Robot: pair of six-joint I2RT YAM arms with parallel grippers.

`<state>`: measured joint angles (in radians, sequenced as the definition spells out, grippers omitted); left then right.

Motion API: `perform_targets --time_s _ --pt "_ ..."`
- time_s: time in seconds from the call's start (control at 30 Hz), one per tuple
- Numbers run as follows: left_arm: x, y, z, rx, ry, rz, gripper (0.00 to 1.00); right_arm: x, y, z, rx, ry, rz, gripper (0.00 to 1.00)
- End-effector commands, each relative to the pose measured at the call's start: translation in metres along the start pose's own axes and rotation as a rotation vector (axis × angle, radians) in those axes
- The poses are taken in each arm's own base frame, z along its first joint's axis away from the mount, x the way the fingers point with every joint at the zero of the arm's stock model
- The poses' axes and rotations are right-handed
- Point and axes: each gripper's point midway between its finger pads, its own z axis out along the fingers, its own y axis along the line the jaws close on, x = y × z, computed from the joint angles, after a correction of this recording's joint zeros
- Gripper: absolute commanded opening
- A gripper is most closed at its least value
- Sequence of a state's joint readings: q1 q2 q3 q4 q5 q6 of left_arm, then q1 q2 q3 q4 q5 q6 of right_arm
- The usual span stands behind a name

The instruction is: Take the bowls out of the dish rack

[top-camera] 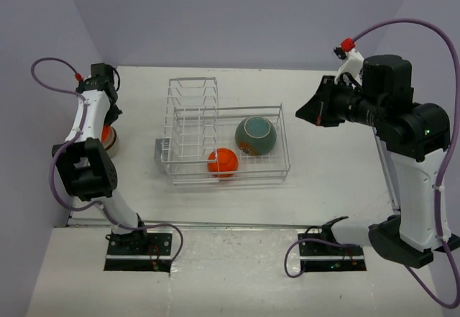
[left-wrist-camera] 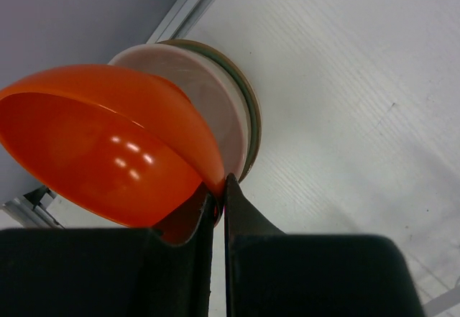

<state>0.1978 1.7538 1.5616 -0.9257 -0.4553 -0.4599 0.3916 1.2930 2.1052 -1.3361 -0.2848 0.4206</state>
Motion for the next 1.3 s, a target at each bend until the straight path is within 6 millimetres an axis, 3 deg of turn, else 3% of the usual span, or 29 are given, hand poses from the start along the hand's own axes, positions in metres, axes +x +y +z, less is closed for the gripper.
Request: perform_targets --time_s 0.0,0.57,0.73,0.9,0.97,1.17,1.23,1.27 --pt "-0.004 0.013 0.009 -0.056 -0.013 0.029 0.00 0.001 -0.007 -0.007 0.038 -0.016 -0.021 0.00" --pt "0.006 -0.006 0.028 0.041 0.066 0.040 0.00 0.016 -0.013 -0.003 0.040 0.000 0.010 0.00" --pt "0.008 -0.010 0.031 0.057 0.080 0.035 0.10 0.021 -0.015 0.001 0.038 0.011 0.022 0.00" --pt "0.008 -0.015 0.024 0.103 0.073 0.008 0.32 0.027 -0.017 0.010 0.029 0.039 0.034 0.01" --pt "0.006 -0.017 0.019 0.121 0.068 -0.005 0.38 0.031 -0.018 0.016 0.025 0.060 0.040 0.04" --pt "-0.001 -0.022 0.007 0.170 0.041 -0.043 0.46 0.044 -0.020 0.036 -0.004 0.117 0.061 0.18" --pt "-0.004 -0.024 0.002 0.191 0.035 -0.062 0.47 0.048 -0.021 0.043 -0.011 0.133 0.067 0.27" --pt "-0.005 -0.023 -0.003 0.196 0.027 -0.073 0.47 0.050 -0.019 0.046 -0.023 0.142 0.071 0.38"
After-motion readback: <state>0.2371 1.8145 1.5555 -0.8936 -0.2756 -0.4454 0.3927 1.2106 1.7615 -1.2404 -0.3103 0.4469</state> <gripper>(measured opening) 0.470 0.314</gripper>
